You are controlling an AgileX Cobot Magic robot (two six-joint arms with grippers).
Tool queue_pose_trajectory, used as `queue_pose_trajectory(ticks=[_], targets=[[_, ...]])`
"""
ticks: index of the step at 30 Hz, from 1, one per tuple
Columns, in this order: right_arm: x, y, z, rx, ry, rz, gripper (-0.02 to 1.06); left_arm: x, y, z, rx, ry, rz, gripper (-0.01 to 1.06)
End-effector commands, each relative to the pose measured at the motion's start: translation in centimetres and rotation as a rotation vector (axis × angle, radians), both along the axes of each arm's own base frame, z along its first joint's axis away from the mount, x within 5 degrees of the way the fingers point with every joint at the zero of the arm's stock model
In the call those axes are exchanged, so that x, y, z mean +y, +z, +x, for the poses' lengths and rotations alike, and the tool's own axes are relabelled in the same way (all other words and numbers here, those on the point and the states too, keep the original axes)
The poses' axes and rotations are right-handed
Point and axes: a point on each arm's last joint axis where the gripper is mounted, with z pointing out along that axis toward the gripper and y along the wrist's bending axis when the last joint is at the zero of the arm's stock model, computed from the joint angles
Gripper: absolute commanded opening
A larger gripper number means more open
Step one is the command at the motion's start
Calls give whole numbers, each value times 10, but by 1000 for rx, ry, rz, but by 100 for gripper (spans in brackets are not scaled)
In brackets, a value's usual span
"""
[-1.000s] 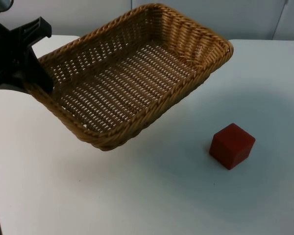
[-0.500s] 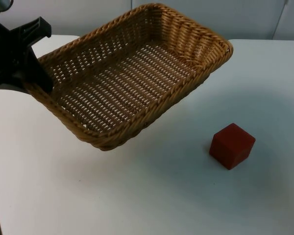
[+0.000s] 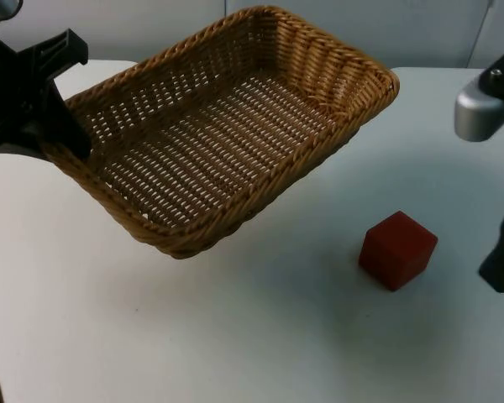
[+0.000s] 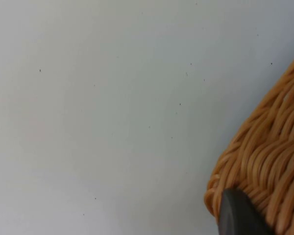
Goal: Pick up the basket with the left hand and place the cube into the basket with the right hand.
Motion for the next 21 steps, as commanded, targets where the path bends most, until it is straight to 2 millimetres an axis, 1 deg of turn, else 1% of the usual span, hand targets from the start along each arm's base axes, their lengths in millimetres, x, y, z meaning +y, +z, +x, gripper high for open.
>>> queue_pose_trajectory(ticks=[1, 2, 3, 4, 10, 14, 16, 19, 20, 21], targets=[[7, 3, 1, -35, 22, 24, 81, 0, 10, 2, -22, 22, -28, 0], [7, 3, 0, -30, 20, 26, 91, 0, 10, 2, -22, 22, -28, 0], [7, 3, 0, -25, 18, 27, 95, 0, 10, 2, -22, 22, -28, 0], [7, 3, 0, -20, 17, 22, 105, 0, 10, 2, -22, 22, -28, 0], [7, 4, 4, -49, -10, 51, 105, 0, 10, 2, -22, 22, -28, 0], [0, 6, 17, -117, -74, 102, 105, 0, 10, 2, -22, 22, -28, 0], [-4, 6, 19, -121, -90, 102, 105, 0, 10, 2, -22, 22, -28, 0], [-12, -6, 29, -97, -105, 63, 105, 0, 10, 2, -22, 22, -28, 0], [-12, -6, 29, -97, -105, 63, 105, 0, 10, 2, -22, 22, -28, 0], [-12, -11, 32, -85, -102, 55, 105, 0, 10, 2, -22, 22, -28, 0]])
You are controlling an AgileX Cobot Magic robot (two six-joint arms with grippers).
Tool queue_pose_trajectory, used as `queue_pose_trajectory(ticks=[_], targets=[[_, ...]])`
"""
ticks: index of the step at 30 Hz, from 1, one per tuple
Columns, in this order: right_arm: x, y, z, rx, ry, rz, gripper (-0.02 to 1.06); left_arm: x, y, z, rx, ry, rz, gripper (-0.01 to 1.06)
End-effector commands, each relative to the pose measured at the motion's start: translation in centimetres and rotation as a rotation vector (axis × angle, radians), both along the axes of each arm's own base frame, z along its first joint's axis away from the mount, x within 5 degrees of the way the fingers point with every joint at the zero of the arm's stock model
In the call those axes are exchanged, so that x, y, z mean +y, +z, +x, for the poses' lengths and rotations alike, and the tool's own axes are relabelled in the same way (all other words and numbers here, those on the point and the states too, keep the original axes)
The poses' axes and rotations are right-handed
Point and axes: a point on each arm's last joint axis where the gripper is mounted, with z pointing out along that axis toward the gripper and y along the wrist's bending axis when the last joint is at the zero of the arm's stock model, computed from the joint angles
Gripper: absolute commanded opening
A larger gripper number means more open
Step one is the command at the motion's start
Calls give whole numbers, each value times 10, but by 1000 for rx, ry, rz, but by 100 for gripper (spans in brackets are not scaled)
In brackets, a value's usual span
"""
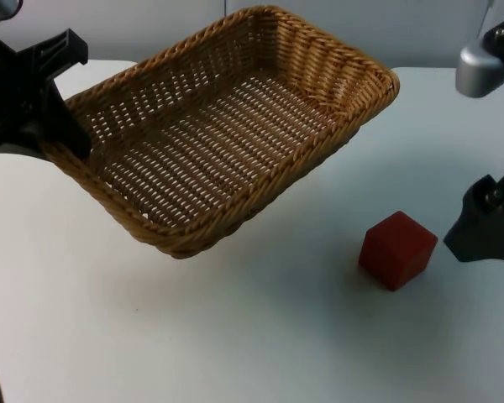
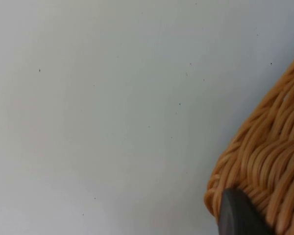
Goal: Pick up the basket with the left hand and place the cube into the basket with the right hand.
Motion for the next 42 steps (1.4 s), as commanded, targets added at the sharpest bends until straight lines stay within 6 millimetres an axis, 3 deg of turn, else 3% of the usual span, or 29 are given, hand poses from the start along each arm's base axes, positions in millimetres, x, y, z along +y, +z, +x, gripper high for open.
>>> queue_pose_trajectory(ticks=[1, 8, 16, 24, 31, 42], targets=[[0, -7, 8, -4, 20, -14, 105, 0, 10, 2, -22, 22, -28, 0], [15, -29, 31, -108, 64, 48, 105, 0, 10, 2, -22, 22, -28, 0], [25, -31, 47, -255, 61, 148, 105, 0, 10, 2, -22, 22, -28, 0], [16, -55, 29, -238, 58, 147, 105, 0, 10, 2, -22, 22, -28, 0], [-15, -76, 17, -186, -32, 120, 105, 0, 10, 2, -24, 23, -27, 0], [-19, -77, 21, -220, -40, 128, 105, 0, 10, 2, -24, 23, -27, 0]])
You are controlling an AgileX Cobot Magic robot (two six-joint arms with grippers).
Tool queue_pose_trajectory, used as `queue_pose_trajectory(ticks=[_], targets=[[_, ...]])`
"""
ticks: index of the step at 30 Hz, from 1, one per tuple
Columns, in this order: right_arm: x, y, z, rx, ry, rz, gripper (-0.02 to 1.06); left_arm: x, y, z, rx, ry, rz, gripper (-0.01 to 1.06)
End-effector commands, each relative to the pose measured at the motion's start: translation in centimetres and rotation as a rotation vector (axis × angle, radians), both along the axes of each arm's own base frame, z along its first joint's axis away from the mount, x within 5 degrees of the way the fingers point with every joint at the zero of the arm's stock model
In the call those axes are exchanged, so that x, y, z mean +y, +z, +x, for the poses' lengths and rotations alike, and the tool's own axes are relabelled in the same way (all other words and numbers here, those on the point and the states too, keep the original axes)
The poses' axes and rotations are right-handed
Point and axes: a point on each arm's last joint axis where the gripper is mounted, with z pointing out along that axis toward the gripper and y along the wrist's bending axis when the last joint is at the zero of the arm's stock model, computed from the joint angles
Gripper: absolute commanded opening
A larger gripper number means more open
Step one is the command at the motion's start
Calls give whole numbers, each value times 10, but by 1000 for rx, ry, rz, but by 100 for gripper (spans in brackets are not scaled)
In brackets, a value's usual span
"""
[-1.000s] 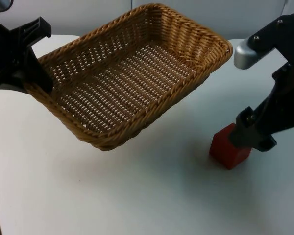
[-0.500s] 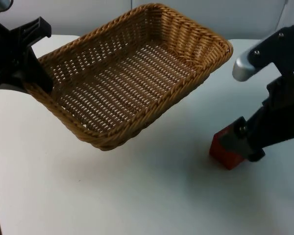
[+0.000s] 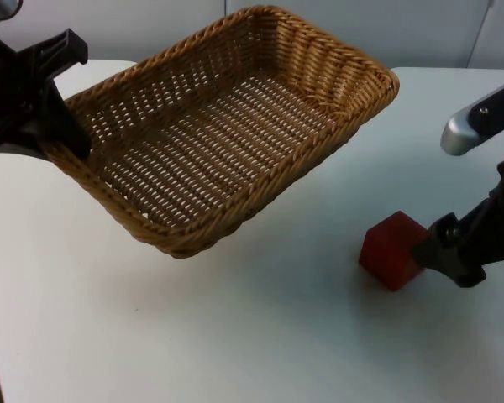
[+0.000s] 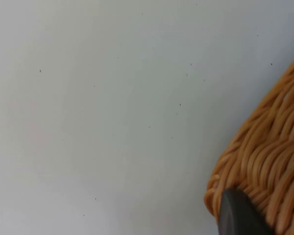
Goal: Pick up the basket with the left hand and place the cube into the basket with the right hand.
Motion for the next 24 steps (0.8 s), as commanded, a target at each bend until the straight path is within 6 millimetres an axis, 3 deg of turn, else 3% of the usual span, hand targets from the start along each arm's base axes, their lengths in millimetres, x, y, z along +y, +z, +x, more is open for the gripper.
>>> queue_pose_trajectory(ticks=[1, 5, 10, 24], targets=[[-1, -8, 0, 14, -2, -6, 105, 0, 10, 2, -24, 23, -27, 0], [-1, -32, 1, 78, 16, -38, 105, 0, 10, 2, -24, 23, -27, 0], [1, -44, 3, 80, 25, -39, 105, 0, 10, 2, -25, 24, -26, 0], [9, -40, 9, 39, 85, -10, 105, 0, 10, 3, -26, 25, -25, 0]])
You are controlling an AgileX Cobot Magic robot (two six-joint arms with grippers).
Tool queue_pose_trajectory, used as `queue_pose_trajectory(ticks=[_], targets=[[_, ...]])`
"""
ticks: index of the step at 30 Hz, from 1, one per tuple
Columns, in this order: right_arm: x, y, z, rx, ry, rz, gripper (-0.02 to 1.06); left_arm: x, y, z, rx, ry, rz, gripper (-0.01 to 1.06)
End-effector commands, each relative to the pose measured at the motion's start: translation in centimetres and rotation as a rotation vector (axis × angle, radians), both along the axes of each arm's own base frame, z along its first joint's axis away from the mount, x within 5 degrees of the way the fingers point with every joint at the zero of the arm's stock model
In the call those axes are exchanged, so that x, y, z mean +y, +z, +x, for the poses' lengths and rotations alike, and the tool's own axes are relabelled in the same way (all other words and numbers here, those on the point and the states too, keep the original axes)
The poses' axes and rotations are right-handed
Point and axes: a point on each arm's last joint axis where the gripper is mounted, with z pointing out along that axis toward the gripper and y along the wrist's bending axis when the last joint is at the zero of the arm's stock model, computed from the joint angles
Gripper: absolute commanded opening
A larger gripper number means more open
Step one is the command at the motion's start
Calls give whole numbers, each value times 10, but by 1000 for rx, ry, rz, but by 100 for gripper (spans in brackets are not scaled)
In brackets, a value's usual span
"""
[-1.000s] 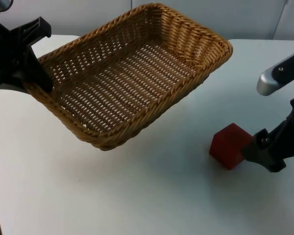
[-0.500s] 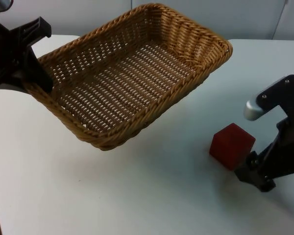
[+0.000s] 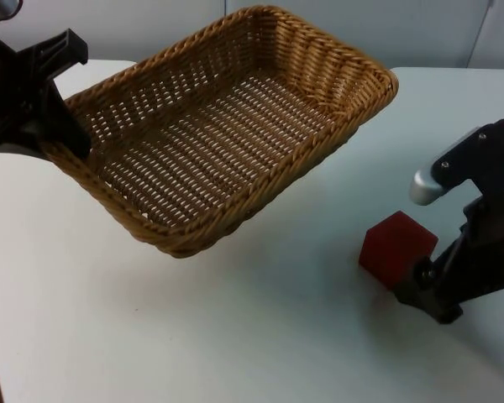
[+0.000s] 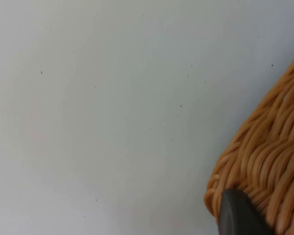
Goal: Pick up the basket with the left hand and place the cube into the basket with the right hand.
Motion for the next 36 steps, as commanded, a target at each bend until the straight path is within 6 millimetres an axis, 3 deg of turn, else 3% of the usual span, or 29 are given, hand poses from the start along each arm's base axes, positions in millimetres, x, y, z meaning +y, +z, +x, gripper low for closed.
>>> queue_pose_trajectory(ticks=[1, 8, 9, 12, 13, 15, 16, 24, 30, 33, 34, 36], targets=[[4, 2, 4, -14, 24, 19, 104, 0, 10, 2, -24, 21, -26, 0], [10, 5, 11, -15, -1, 58, 96, 0, 10, 3, -27, 24, -25, 0], [10, 5, 11, -14, -5, 61, 90, 0, 10, 3, -28, 25, -24, 0], [9, 4, 10, 6, -38, 67, 55, 0, 10, 3, -30, 26, -23, 0], [9, 4, 10, 6, -38, 67, 55, 0, 10, 3, -30, 26, -23, 0], [9, 4, 10, 10, -49, 72, 23, 0, 10, 3, -31, 28, -22, 0], [9, 4, 10, 15, -64, 81, 0, 0, 10, 3, -31, 28, -22, 0], [10, 15, 21, 13, -124, 83, 0, 1, 10, 3, -32, 29, -21, 0], [8, 72, 55, -47, -124, -34, 0, 1, 10, 3, -32, 29, -21, 0], [-8, 114, 81, -63, -217, -90, 0, 1, 10, 3, -32, 29, -21, 0], [-8, 114, 81, -63, -217, -90, 0, 1, 10, 3, -32, 29, -21, 0], [-18, 140, 93, -71, -281, -133, 0, 1, 10, 3, -32, 29, -21, 0]])
